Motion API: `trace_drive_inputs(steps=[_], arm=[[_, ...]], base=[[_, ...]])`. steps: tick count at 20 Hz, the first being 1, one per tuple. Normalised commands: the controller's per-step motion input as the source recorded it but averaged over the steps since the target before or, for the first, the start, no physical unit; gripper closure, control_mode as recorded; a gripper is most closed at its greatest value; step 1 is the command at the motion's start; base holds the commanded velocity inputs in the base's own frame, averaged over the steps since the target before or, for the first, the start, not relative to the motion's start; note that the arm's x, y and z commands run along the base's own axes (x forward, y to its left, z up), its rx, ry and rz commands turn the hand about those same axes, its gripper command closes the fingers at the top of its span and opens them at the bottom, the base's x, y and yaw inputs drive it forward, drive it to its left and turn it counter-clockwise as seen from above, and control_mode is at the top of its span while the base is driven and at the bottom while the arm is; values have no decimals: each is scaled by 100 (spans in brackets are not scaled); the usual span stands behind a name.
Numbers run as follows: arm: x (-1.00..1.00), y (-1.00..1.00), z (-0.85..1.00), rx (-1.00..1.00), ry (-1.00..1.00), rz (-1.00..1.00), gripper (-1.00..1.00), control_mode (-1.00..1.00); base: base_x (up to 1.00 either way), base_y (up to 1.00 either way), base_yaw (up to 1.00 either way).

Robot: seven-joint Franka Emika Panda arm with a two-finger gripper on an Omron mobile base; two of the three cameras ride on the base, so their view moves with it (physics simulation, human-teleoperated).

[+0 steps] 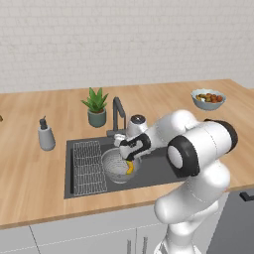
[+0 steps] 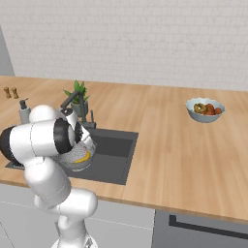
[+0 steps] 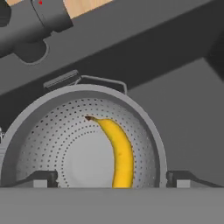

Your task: Put the colander in the sink, put the banana in the colander, and turn on the sink faucet and pour water over the colander.

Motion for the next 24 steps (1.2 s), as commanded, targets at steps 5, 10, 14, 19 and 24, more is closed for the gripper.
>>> trace_drive_inputs(steps=[5,10,14,19,24], arm=[[0,-27,53,0,-13,0,-100,-100],[-2,-37,13,0,-23,2,-100,-100],[0,-17,9,0,-39,4,-100,-100],[-5,-16,8,0,-40,1,-100,-100],[0,-1,34,0,-21,0,-100,-100]], base=[[0,0,0],[0,0,0],[0,0,0],[0,0,0],[0,0,0]])
